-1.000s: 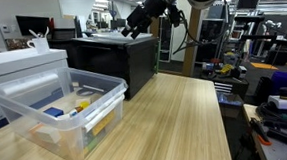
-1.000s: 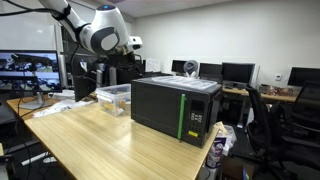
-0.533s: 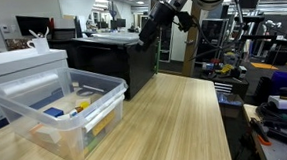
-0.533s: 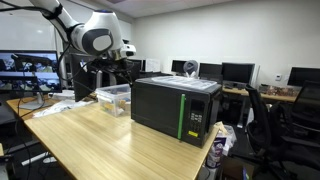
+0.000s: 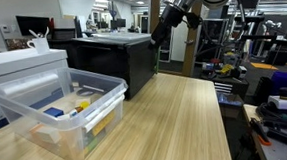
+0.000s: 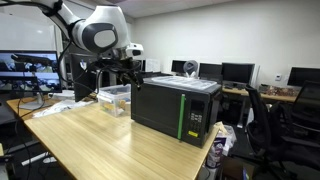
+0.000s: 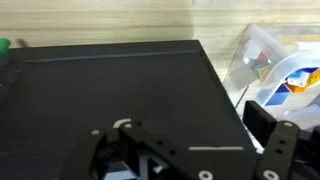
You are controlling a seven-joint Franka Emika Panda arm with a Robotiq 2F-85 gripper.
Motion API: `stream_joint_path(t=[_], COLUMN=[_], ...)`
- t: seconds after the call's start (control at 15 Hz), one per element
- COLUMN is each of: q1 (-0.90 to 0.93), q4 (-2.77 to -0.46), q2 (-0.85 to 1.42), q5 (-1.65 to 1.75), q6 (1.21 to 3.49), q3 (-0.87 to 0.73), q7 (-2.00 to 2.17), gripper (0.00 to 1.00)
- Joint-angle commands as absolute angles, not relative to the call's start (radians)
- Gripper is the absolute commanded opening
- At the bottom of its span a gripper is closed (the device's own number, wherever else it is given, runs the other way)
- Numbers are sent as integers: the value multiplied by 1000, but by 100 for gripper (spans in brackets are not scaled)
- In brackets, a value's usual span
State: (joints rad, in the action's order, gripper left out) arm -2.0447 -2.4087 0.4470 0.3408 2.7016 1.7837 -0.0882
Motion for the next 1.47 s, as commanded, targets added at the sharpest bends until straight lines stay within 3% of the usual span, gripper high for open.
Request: stream_joint_path(t=[0.0, 1.13, 1.4], q1=[-2051, -1812, -1564], q4=[-2354, -2207, -2191], q2=[419, 278, 215], q5=[334, 430, 295], q6=[2688, 2774, 2874], q3=[1739, 1278, 993], q7=[-131, -88, -186], gripper=[100, 100, 100])
